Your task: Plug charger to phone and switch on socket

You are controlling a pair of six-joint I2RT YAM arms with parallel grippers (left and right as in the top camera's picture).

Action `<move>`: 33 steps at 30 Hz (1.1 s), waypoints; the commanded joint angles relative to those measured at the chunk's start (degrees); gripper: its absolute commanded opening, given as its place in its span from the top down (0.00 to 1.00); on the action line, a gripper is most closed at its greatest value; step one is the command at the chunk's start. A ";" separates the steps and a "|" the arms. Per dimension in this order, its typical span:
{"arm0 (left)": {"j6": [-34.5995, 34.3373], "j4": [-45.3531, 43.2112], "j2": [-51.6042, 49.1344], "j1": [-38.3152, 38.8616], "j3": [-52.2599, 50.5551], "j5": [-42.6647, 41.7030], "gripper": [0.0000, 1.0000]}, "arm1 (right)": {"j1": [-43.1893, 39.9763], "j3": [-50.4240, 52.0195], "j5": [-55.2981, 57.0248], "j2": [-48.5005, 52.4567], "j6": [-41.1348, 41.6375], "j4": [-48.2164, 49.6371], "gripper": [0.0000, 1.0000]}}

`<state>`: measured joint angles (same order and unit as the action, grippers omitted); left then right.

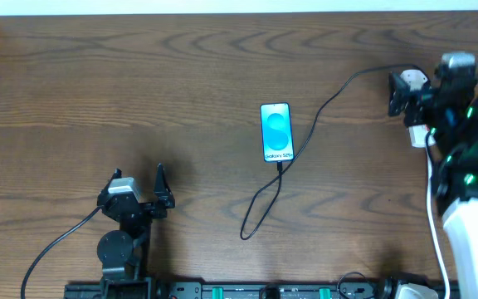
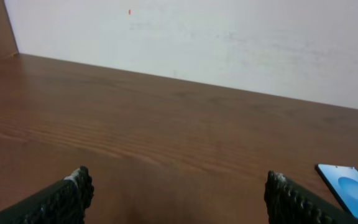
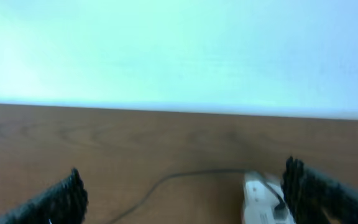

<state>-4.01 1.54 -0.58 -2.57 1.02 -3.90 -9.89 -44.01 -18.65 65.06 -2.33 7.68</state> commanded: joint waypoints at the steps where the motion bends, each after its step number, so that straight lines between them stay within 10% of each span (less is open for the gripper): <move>1: 0.79 2.25 0.31 -0.26 -0.79 -0.55 0.10 | 1.51 10.23 -0.28 -6.45 1.64 10.38 0.01; 7: 0.79 2.25 0.31 -0.26 -0.79 -0.52 0.10 | 1.75 24.28 1.25 -19.67 1.57 22.84 0.01; 33: 0.79 2.25 0.31 -0.26 -0.79 -0.55 0.11 | 5.79 43.69 13.29 -61.11 1.46 15.10 0.01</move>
<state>-4.01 1.63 -0.58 -2.57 1.06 -3.90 -5.91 -1.19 -10.20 7.09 -1.45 24.56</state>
